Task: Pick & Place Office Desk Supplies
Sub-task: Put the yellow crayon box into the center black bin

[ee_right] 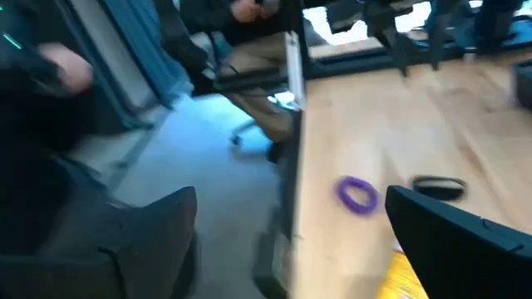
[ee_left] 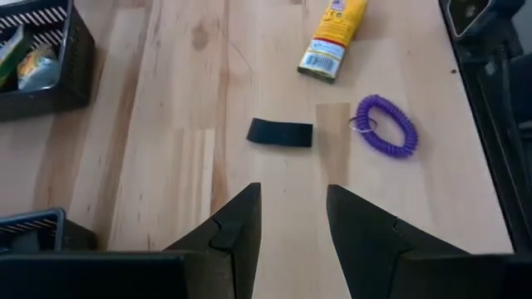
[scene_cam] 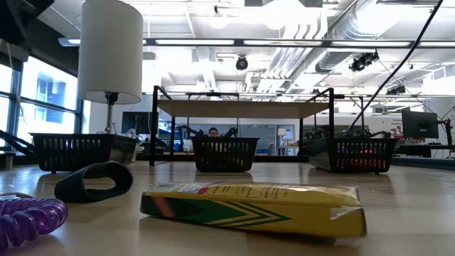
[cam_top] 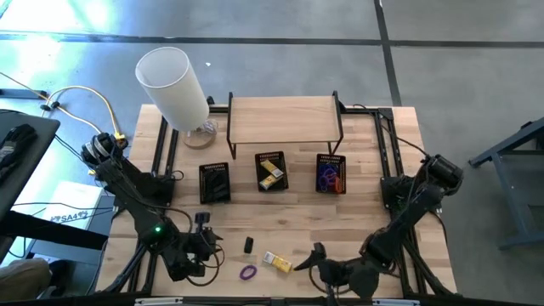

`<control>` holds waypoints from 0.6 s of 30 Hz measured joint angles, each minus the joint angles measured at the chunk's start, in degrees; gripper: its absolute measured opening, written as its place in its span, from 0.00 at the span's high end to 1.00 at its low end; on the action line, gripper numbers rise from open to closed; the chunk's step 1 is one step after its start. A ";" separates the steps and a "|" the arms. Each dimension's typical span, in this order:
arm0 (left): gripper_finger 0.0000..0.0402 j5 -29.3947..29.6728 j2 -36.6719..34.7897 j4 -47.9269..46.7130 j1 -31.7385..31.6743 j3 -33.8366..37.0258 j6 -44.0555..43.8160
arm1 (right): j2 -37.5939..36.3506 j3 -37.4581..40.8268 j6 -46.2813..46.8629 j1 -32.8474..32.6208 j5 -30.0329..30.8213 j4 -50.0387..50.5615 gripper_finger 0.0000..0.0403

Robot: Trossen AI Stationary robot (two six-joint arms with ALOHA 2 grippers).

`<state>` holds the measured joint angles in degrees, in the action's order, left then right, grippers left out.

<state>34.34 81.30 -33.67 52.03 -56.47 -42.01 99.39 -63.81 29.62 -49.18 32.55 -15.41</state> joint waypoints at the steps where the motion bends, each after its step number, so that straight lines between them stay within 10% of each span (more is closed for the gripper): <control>1: 0.67 0.14 0.33 0.23 -0.32 0.00 0.04 | 0.68 0.00 -0.74 -0.38 1.27 0.71 0.07; 18: 0.67 0.04 2.99 3.95 -5.15 0.00 0.14 | 18.19 0.00 -2.68 1.36 9.63 3.37 0.11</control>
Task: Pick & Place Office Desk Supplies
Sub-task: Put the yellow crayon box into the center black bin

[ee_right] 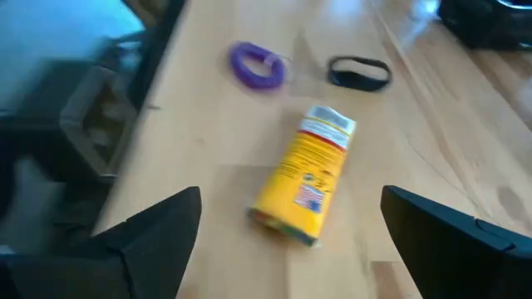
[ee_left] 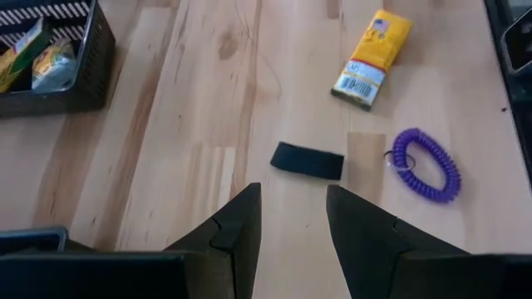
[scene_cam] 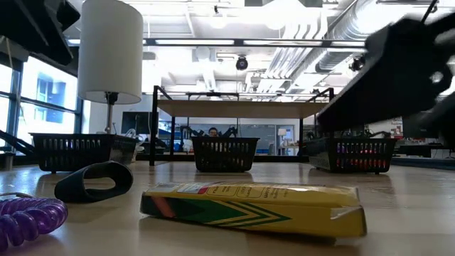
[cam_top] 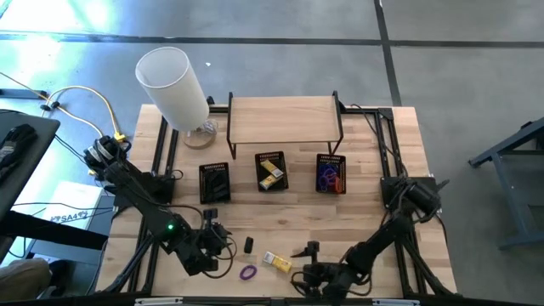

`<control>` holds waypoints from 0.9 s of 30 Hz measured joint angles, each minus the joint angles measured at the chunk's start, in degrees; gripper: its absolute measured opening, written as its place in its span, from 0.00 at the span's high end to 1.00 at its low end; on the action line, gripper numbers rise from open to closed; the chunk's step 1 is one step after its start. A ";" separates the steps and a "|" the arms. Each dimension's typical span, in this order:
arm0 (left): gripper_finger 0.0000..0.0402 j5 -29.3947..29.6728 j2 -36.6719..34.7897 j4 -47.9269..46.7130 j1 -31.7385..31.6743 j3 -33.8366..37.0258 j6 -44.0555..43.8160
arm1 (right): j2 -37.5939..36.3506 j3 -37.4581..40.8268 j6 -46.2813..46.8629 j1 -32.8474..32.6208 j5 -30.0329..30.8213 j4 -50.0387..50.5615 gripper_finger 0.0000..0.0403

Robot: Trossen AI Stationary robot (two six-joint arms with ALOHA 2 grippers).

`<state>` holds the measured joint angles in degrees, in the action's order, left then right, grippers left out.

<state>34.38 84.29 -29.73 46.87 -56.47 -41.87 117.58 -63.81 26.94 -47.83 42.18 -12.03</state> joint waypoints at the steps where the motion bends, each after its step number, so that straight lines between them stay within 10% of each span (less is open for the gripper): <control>1: 0.67 0.01 0.00 0.27 -0.01 0.00 0.00 | 0.79 0.00 0.05 0.37 0.69 -0.28 0.11; 27: 0.67 -0.10 -0.02 1.13 0.92 0.00 -0.13 | 5.10 0.00 -1.58 7.97 -11.18 -6.78 0.11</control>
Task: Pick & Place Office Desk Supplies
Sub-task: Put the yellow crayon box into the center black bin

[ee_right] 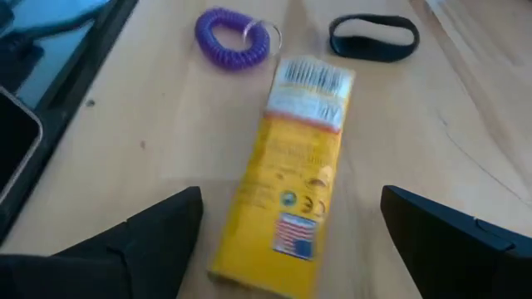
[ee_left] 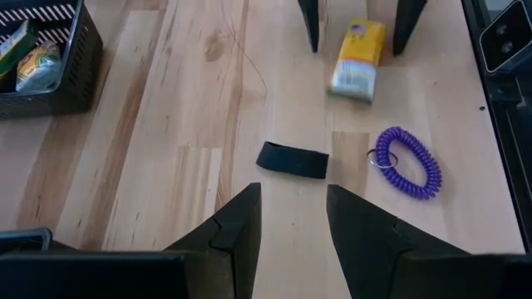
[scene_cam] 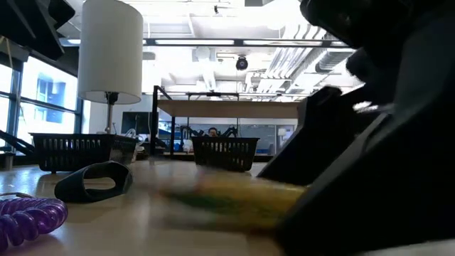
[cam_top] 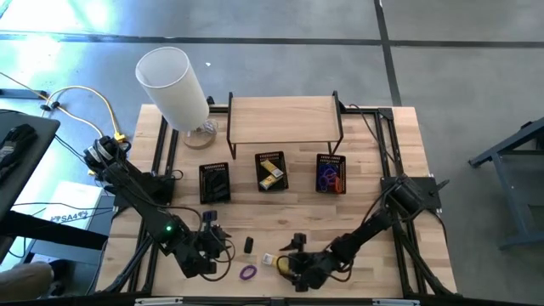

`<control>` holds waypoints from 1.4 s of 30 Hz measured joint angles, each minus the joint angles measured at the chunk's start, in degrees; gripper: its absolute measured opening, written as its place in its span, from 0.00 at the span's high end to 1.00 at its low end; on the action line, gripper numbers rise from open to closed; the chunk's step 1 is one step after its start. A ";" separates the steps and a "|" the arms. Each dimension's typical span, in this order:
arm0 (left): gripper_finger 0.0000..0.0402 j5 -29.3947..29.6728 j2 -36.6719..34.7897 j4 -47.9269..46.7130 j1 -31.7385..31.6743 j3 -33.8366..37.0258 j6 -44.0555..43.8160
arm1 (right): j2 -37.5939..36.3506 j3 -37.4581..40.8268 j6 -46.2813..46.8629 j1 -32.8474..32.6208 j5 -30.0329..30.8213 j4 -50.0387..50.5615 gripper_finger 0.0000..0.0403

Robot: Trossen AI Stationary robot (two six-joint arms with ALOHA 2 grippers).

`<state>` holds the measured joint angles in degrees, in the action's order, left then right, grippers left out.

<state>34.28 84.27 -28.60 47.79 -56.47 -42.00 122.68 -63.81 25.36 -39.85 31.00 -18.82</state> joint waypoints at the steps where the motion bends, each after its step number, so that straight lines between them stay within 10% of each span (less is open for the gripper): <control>1: 0.67 0.01 0.00 0.01 0.00 0.00 0.00 | 0.63 -0.04 -0.04 0.21 -0.19 -1.03 0.11; 12: 0.67 0.02 0.00 0.13 0.00 0.00 0.02 | 2.33 -0.13 0.05 0.24 1.41 -2.02 0.15; 33: 0.67 0.11 -0.04 0.93 -1.08 0.00 3.22 | 2.45 -0.04 -6.60 0.22 2.10 -4.86 0.71; 42: 0.67 0.16 -0.04 2.58 -4.01 0.00 7.28 | -2.30 0.23 -19.13 0.85 8.50 -1.19 0.68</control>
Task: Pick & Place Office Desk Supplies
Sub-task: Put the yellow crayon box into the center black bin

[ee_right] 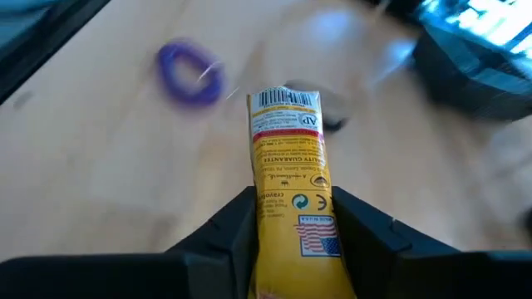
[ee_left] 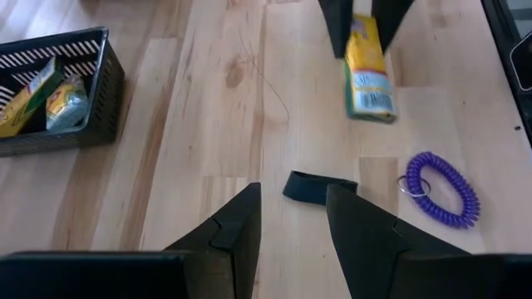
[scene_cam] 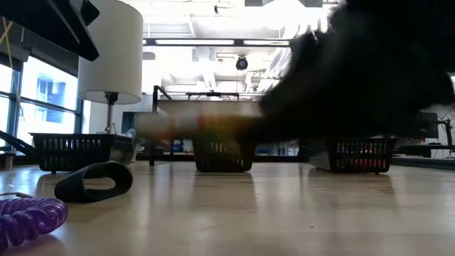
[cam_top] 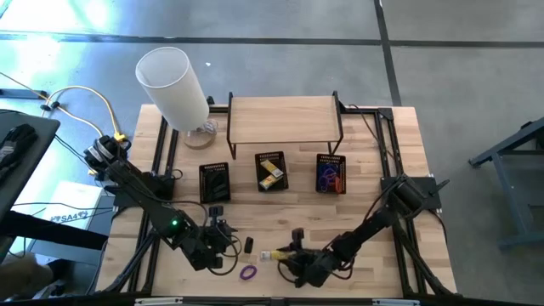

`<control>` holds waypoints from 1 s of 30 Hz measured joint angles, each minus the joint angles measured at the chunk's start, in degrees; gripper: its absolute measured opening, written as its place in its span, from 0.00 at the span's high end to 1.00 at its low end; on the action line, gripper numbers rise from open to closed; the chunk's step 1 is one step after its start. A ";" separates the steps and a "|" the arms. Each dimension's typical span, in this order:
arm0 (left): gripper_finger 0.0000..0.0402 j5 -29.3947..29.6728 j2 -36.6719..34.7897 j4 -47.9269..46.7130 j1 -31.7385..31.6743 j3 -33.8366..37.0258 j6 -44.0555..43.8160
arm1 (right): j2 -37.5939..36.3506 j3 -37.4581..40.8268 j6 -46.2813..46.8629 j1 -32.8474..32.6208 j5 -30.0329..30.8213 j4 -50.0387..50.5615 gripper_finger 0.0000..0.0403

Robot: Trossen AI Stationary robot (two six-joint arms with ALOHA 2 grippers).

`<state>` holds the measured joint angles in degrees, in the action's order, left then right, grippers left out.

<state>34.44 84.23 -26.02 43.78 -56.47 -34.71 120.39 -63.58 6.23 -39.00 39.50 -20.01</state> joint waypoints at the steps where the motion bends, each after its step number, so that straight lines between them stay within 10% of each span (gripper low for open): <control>1: 0.67 -0.01 0.00 0.00 -0.01 0.00 -0.02 | -1.02 -0.02 -0.94 0.39 0.95 0.23 0.68; 13: 0.67 -0.14 0.00 0.00 2.56 -0.01 -3.11 | -14.69 -0.23 17.09 11.35 12.08 10.34 0.69; 30: 0.67 -0.14 0.00 -0.02 6.97 -0.02 -4.36 | -15.94 -0.21 40.16 30.51 -5.56 23.45 0.69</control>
<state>34.30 84.23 -26.04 50.75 -56.49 -39.07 104.44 -63.79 46.40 -8.49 33.94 3.44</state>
